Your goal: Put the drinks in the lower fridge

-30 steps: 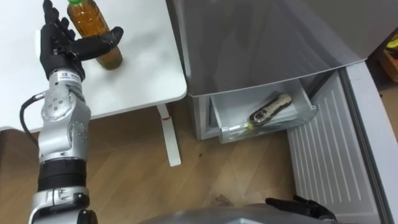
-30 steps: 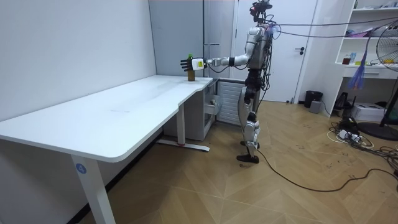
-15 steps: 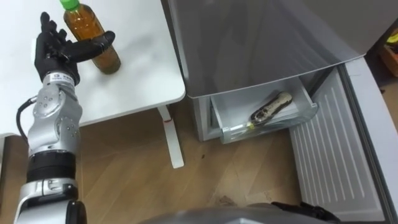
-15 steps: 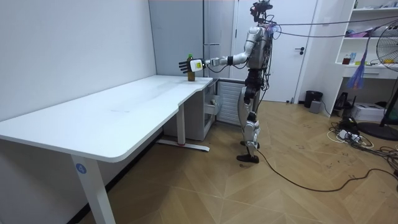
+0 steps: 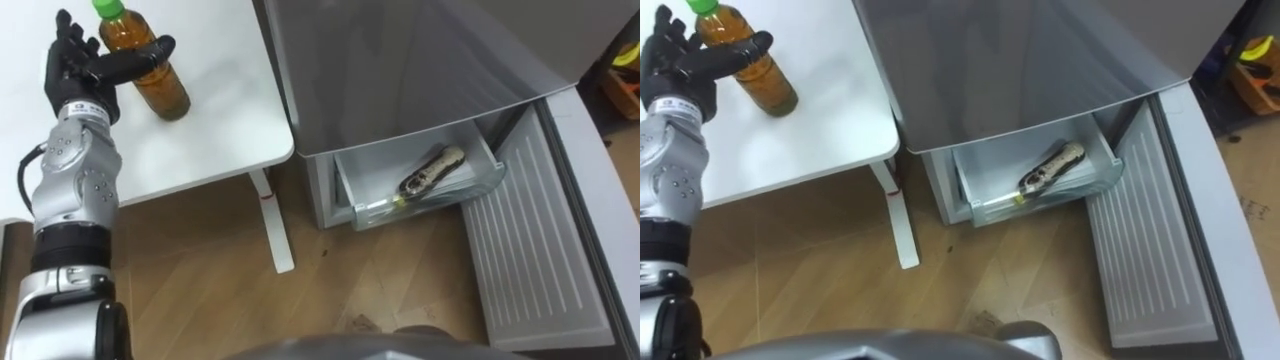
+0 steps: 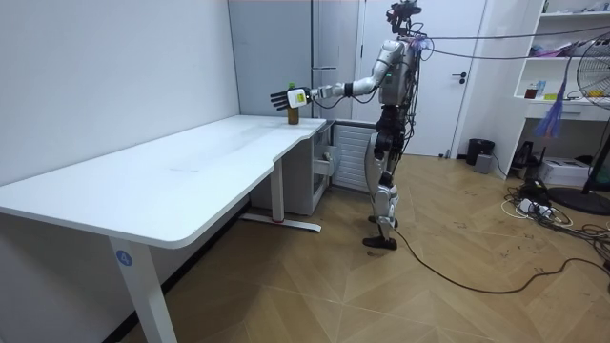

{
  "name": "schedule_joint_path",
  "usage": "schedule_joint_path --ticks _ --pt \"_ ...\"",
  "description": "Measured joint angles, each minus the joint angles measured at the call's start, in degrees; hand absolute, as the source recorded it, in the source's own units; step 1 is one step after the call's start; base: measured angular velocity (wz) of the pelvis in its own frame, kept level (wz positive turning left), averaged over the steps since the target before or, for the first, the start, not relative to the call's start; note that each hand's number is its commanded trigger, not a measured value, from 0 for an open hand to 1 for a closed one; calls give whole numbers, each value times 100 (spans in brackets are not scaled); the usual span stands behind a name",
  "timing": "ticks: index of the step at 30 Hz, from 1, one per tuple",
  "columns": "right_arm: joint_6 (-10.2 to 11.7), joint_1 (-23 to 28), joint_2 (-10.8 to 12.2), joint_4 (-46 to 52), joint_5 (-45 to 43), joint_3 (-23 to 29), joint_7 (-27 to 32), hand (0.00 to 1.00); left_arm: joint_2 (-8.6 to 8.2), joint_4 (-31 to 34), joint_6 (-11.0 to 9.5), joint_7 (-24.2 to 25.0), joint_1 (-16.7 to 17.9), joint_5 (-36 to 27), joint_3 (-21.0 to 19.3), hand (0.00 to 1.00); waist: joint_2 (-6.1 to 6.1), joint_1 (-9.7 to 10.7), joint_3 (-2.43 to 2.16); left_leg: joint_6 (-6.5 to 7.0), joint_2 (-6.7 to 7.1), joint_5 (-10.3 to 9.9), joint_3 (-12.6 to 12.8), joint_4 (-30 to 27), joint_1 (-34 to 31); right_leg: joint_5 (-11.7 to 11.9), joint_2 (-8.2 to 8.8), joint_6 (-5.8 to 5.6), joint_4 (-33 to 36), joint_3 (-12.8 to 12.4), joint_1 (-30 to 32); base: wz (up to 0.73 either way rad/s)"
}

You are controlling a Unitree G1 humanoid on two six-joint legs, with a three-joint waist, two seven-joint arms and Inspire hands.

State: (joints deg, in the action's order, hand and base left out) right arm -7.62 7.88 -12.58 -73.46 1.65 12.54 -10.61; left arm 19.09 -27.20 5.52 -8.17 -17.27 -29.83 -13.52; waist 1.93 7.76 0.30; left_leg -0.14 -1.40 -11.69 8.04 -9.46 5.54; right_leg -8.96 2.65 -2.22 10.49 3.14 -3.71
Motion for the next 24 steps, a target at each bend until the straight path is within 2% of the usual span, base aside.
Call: schedule_joint_path --ticks 4,8,12,14,20,21,22,24 --pt "-71 1 -1 -6 -78 0 38 0 79 -8 78 0 -75 -119 1 0 -6 0 -13 2 1 0 1 -4 -51 0 0 0 9 -6 62 0" --pt "-116 3 -1 -19 -98 0 124 0 83 -8 157 0 -94 -175 10 0 26 13 -27 2 0 1 -1 -32 -43 0 1 0 24 -6 74 0" --pt "-116 -9 -2 -33 -158 -1 126 0 85 -40 159 7 -145 -209 14 0 53 22 -14 3 1 1 0 -31 -16 0 1 0 37 -21 66 -1" --pt "-121 -11 -3 -43 -214 -5 122 0 85 -216 165 14 -279 -207 19 0 68 16 -4 3 2 1 0 -29 -3 0 -9 0 47 -78 64 -8" --pt "-204 -59 -10 -30 -404 -3 71 0 122 -221 175 146 -291 -184 19 0 88 121 11 7 5 -4 -34 -25 -34 0 -30 1 33 -147 79 -3" --pt "-248 -64 -11 -31 -433 -3 33 0 141 -220 195 169 -292 -189 19 11 91 133 9 7 5 -4 -34 -25 -35 0 -32 1 31 -153 82 0" --pt "-252 -64 -11 -31 -440 -3 8 0 153 -220 211 183 -293 -192 20 37 93 136 9 7 5 -4 -34 -25 -35 0 -33 2 29 -154 83 0" --pt "-253 -63 -12 -31 -444 -3 -47 0 185 -220 282 224 -320 -191 19 67 95 142 7 7 5 -4 -33 -24 -35 0 -33 2 26 -156 85 0"
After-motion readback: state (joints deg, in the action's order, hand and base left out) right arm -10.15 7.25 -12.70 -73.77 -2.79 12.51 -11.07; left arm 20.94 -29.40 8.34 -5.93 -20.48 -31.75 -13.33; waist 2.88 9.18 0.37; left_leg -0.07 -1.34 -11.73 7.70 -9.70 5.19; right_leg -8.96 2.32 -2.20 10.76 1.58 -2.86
